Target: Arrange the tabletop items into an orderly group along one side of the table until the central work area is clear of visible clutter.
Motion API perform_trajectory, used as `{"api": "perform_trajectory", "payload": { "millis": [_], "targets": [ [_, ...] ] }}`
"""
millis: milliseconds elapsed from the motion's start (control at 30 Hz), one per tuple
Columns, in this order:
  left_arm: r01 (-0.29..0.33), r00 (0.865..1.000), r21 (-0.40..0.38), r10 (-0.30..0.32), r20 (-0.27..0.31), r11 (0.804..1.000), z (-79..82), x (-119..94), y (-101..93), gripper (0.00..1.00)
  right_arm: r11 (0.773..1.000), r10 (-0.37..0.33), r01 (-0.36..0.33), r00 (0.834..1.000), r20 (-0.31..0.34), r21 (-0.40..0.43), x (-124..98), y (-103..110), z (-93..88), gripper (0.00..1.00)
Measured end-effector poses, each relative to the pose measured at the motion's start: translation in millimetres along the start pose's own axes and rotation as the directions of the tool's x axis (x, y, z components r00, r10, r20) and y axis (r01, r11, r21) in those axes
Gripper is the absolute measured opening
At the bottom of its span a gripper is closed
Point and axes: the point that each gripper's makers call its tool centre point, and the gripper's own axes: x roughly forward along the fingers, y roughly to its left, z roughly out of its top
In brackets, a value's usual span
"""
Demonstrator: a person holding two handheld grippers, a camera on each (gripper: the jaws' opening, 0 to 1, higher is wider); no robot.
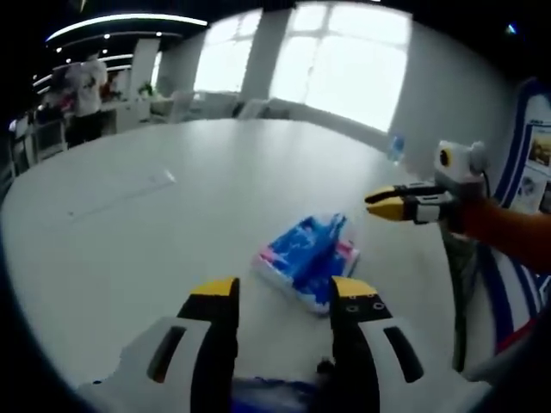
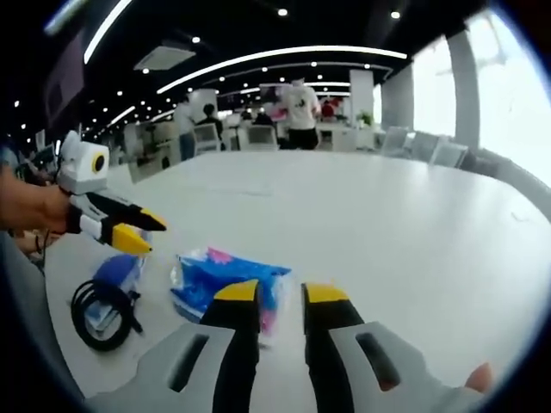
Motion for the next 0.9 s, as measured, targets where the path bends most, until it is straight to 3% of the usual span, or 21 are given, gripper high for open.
{"api": "perform_trajectory", "payload": {
  "millis": [500,900],
  "targets": [
    [-0.018,0.998,0.019,0.017,0.066,1.0,8.1,-63.5,2.3,0.39,0.994,0.06,-0.055,0.997,0.056,-0.091,-4.7,39.3,44.9,0.2],
    [-0.082,0.994,-0.008,0.082,0.078,0.997,-11.9,-113.5,16.1,0.4,0.98,0.127,-0.115,0.989,0.068,-0.16,0.9,76.5,71.8,0.2]
  ]
}}
